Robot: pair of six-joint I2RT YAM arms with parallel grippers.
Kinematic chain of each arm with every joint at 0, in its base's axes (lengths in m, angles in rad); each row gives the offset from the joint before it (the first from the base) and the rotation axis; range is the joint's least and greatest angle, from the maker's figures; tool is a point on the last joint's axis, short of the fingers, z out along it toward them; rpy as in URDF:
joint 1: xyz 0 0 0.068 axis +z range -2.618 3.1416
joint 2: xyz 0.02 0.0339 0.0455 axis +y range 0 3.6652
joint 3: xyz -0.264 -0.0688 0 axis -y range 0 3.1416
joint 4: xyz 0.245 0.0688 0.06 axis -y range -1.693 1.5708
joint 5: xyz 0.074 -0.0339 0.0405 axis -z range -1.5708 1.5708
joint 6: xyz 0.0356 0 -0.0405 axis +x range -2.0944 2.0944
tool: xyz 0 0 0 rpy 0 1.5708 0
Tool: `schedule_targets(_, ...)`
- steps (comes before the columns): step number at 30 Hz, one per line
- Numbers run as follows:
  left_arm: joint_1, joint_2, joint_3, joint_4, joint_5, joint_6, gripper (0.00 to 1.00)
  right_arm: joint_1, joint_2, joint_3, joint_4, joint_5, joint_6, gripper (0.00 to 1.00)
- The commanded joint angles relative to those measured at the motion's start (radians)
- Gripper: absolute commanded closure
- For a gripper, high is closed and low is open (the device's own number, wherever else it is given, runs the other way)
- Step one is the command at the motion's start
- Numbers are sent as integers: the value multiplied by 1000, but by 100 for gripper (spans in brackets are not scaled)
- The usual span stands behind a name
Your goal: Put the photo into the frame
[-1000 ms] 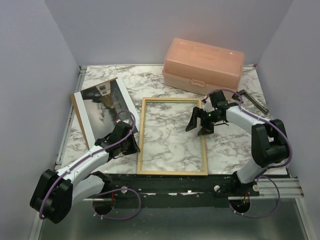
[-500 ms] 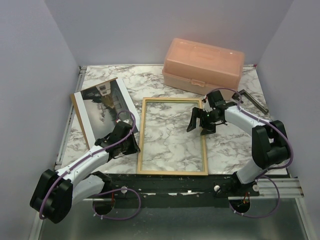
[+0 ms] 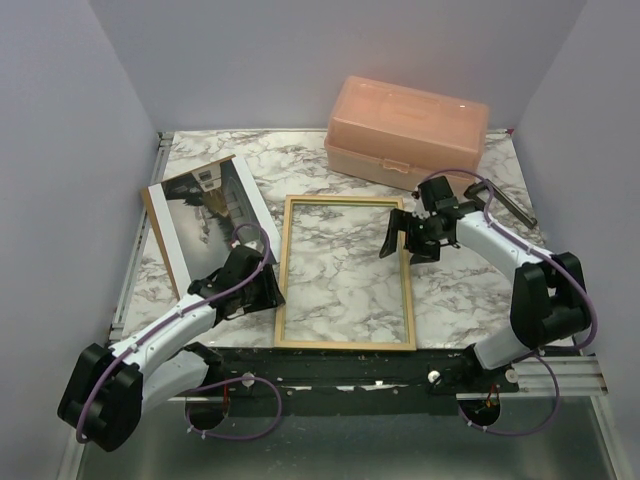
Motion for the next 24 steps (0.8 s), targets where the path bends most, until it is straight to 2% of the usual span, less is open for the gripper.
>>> schedule_targets(1, -1, -14, -27, 15, 16, 9, 49, 5, -39, 34, -39, 45, -10, 4)
schedule_targets(9, -1, 10, -51, 76, 43, 4, 54, 6, -77, 15, -36, 8, -1, 4)
schedule_targets(19, -3, 38, -38, 131, 84, -3, 76, 6, -112, 13, -44, -23, 8, 4)
schedule_targets(24, -11, 53, -15, 141, 97, 3, 78, 6, -122, 29, -59, -23, 3, 4)
